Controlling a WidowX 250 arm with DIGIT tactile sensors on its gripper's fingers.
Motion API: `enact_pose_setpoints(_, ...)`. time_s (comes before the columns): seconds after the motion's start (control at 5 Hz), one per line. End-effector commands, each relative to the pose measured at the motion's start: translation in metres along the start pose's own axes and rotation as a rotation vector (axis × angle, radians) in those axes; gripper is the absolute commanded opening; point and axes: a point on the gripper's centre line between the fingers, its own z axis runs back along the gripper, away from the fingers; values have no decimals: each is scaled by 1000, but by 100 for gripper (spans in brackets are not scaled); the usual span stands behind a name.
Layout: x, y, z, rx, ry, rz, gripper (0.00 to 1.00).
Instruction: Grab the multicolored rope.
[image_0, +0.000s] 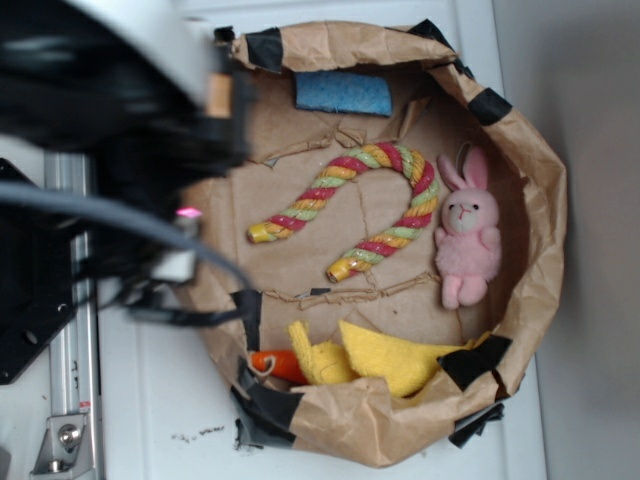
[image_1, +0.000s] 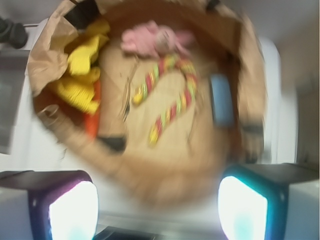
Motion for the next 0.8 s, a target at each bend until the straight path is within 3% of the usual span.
enact_pose_setpoints(0.0,40,24,-98,35,92,-222,100)
enact_pose_setpoints(0.4,59,29,-138,-46,128,-280,100)
enact_pose_setpoints(0.6,79,33,-146,-25,114,-296,100)
